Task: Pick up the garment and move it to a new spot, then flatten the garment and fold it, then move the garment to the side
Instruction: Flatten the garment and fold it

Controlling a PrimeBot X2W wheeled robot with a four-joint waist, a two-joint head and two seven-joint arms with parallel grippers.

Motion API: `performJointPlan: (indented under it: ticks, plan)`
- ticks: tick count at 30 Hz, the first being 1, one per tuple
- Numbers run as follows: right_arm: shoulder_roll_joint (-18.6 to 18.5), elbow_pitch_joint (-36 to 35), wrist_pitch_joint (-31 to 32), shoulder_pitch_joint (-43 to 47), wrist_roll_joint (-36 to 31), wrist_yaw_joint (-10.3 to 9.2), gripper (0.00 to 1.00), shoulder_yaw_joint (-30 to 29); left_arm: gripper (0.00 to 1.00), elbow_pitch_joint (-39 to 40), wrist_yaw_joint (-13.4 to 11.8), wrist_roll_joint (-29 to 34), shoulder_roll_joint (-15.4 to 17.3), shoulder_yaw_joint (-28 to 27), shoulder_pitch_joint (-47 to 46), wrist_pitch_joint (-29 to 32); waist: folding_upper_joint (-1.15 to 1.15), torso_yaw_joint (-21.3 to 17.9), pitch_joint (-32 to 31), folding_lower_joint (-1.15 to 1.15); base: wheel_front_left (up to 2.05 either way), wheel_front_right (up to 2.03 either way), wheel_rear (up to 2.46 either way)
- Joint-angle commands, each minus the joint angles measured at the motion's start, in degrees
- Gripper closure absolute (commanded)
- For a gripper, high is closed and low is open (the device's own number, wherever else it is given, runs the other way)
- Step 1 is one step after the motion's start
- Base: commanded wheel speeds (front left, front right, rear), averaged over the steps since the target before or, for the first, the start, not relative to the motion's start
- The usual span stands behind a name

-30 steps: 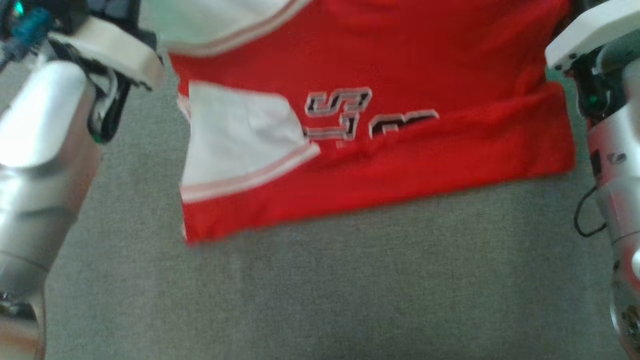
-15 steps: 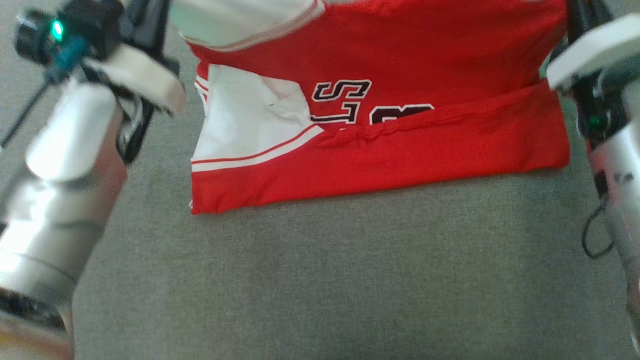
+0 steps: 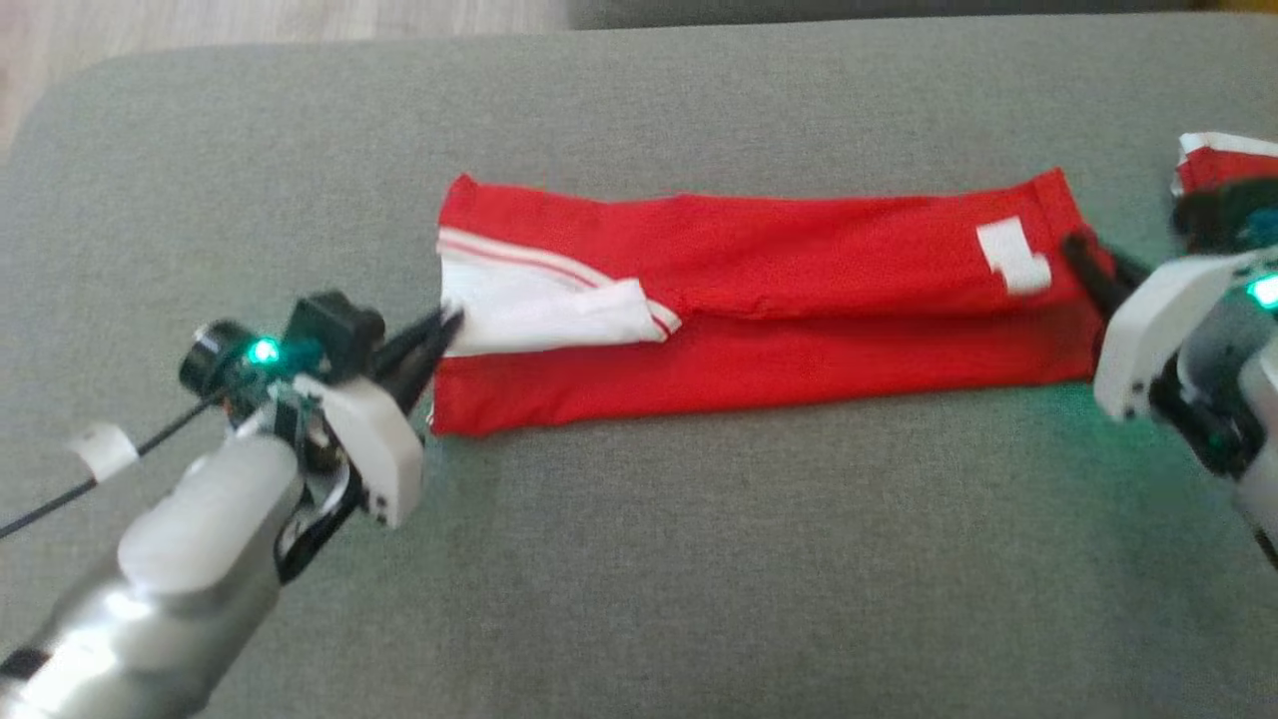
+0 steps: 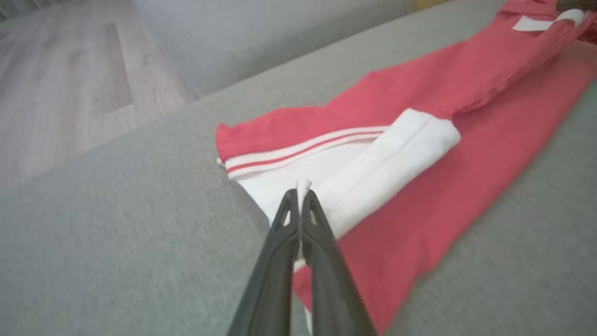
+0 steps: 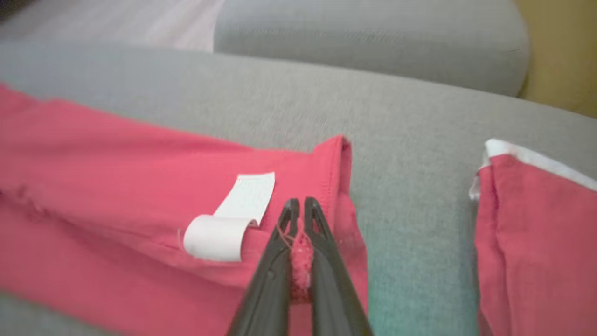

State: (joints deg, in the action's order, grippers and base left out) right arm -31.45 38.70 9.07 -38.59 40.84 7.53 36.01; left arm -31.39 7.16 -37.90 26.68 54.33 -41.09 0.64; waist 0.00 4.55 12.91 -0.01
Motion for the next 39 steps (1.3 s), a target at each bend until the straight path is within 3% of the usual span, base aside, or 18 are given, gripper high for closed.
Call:
performJointPlan:
  ticks: [1, 4, 9, 18, 19, 20, 21, 24, 31, 35, 39]
  plan:
    - [-3.34, -2.24, 1.4, 0.33, -0.37, -0.04, 1.0, 2.35, 1.0, 2.51, 0.26, -0.9, 3.48, -1.61, -1.7, 1.29, 0.0, 0.14, -0.24, 0.01, 0.0, 0.0, 0.0]
    - [-6.38, -3.8, 4.05, 0.6, 0.9, -0.04, 1.0, 5.47, 1.0, 5.85, 0.28, -2.49, 5.19, -0.83, -0.58, 4.17, 0.0, 0.14, -0.36, 0.01, 0.0, 0.0, 0.0]
    - [-8.14, -5.0, 5.72, 0.35, 2.7, -0.04, 1.0, 7.59, 1.0, 8.88, 0.23, -3.6, 6.68, -0.11, 0.17, 7.59, 0.0, -0.04, -0.38, 0.01, 0.0, 0.0, 0.0]
    - [-7.42, -5.06, 6.21, -1.12, 5.06, -0.04, 1.0, 9.76, 1.0, 10.81, -2.18, -2.36, 7.03, 0.75, 0.4, 8.8, 0.0, -0.77, 0.73, 0.01, 0.0, 0.0, 0.0]
    - [-7.31, -4.91, 6.05, -1.37, 5.24, -0.04, 0.44, 9.7, 1.0, 10.63, -2.3, -2.19, 6.87, 0.9, 0.39, 8.74, 0.0, -0.85, 0.8, 0.01, 0.0, 0.0, 0.0]
    - [-7.15, -4.47, 5.91, -1.54, 5.59, -0.04, 0.0, 9.36, 0.71, 10.45, -2.49, -1.96, 6.69, 1.02, 0.34, 8.6, 0.0, -0.93, 0.84, 0.01, 0.0, 0.0, 0.0]
    - [-6.83, -4.02, 6.2, -1.69, 6.95, -0.04, 0.0, 8.83, 0.0, 10.08, -3.31, -1.53, 6.11, 0.87, 0.21, 7.6, 0.0, -1.0, 0.73, 0.01, 0.0, 0.0, 0.0]
    - [-6.33, -4.22, 3.69, -2.41, 9.04, -0.04, 0.0, 6.21, 0.0, 9.52, -4.61, -1.64, 5.11, -0.07, 0.12, 5.47, 0.0, -1.11, -0.05, 0.01, 0.0, 0.0, 0.0]
    - [-2.65, -5.43, -9.31, -3.51, 12.71, -0.04, 0.0, -3.25, 0.0, 9.99, -11.73, -4.23, 0.86, -7.78, 0.2, -6.59, 0.0, -1.09, -3.27, 0.01, 0.0, 0.0, 0.0]
    - [1.77, -6.04, -17.48, -2.14, 10.97, -0.04, 0.0, -7.63, 0.0, 10.95, -15.65, -6.19, -1.69, -12.99, 2.13, -13.64, 0.0, -1.15, -5.27, 0.01, 0.0, 0.0, 0.0]
    - [7.75, -6.42, -22.58, 0.82, 7.43, -0.04, 0.0, -12.88, 0.0, 13.23, -18.64, -6.18, -4.0, -17.73, 6.05, -15.47, 0.0, -1.02, -6.78, 0.01, 0.0, 0.0, 0.0]
